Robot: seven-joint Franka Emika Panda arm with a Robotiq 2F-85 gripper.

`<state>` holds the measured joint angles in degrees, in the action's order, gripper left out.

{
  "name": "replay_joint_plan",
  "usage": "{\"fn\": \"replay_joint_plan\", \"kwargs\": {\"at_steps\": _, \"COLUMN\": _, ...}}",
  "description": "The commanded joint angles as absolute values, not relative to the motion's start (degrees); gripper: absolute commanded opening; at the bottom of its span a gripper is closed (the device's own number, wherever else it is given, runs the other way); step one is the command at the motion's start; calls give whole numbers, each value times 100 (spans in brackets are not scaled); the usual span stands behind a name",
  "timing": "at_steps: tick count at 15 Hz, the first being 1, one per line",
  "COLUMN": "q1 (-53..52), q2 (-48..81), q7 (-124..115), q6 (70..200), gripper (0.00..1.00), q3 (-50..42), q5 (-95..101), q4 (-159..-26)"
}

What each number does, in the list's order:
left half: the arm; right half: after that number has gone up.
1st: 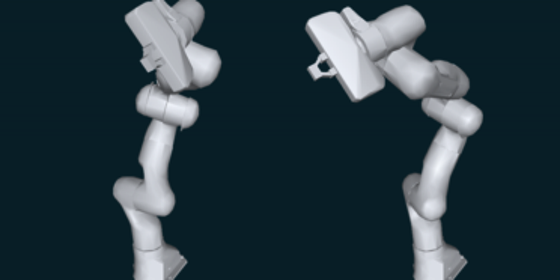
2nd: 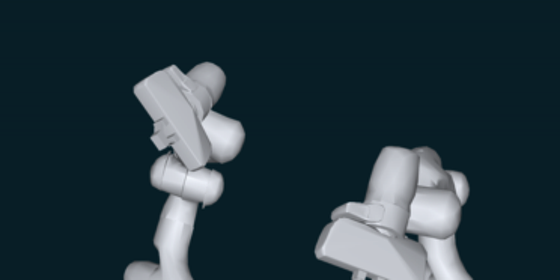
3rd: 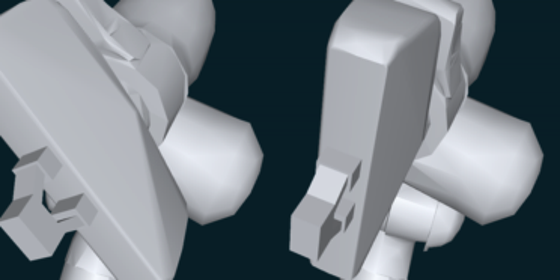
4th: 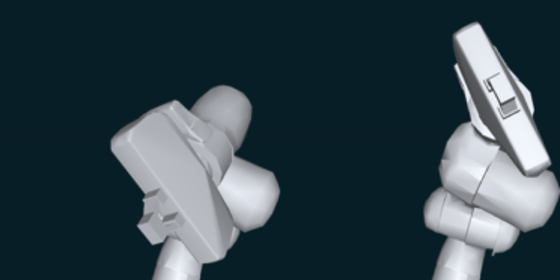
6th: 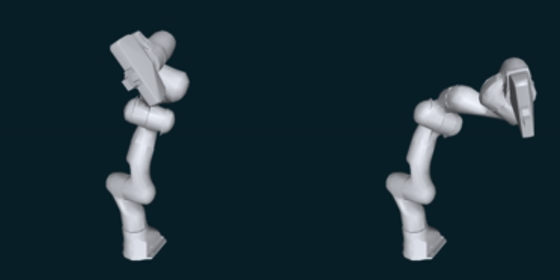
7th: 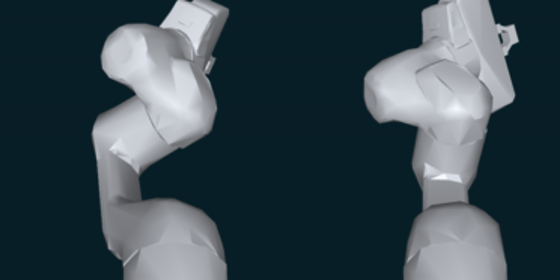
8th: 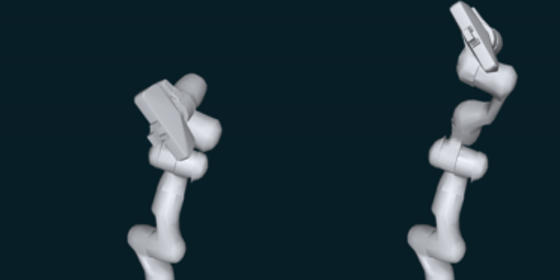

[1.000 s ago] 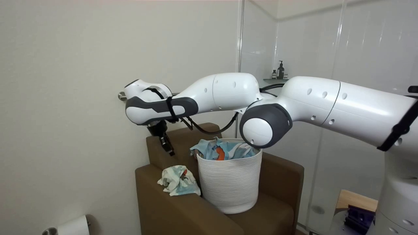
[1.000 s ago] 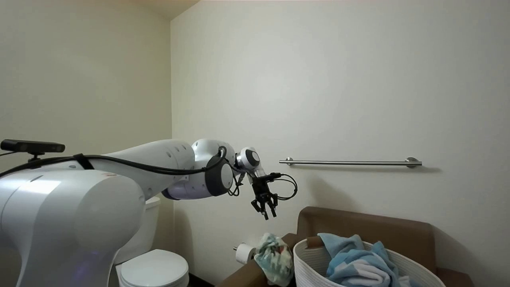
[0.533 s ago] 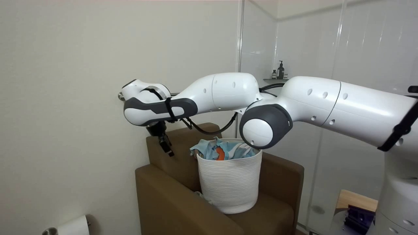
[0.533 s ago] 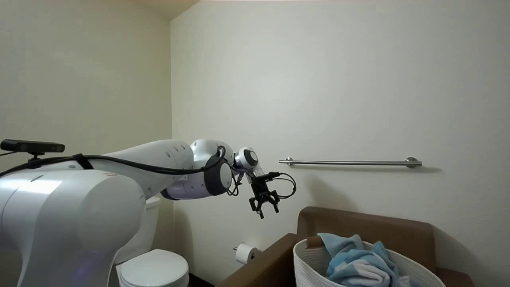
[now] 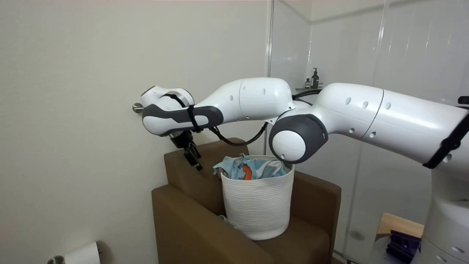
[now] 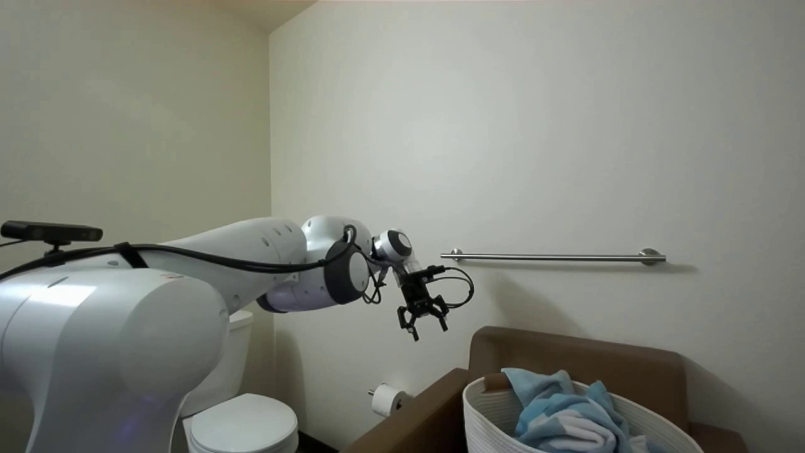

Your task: Pick up the cloth from the basket and put it on the sofa

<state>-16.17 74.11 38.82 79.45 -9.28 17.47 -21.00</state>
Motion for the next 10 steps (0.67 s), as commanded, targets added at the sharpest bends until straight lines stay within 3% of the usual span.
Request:
{"fn": "replay_joint_plan", "kwargs": {"at_steps": 1, "q1": -1432, "q2": 7156, "q7": 3637, "q6": 7624, "gripper": 100, "q3": -876, "q5": 1607, "q4": -2063}}
{"fn": "replay_joint_plan", "kwargs": {"at_steps": 10, "q1": -528, "q2": 6644, "q7": 3612, "q6": 8042, "gripper": 100, "q3": -334, "q5": 979, "q4": -2015}}
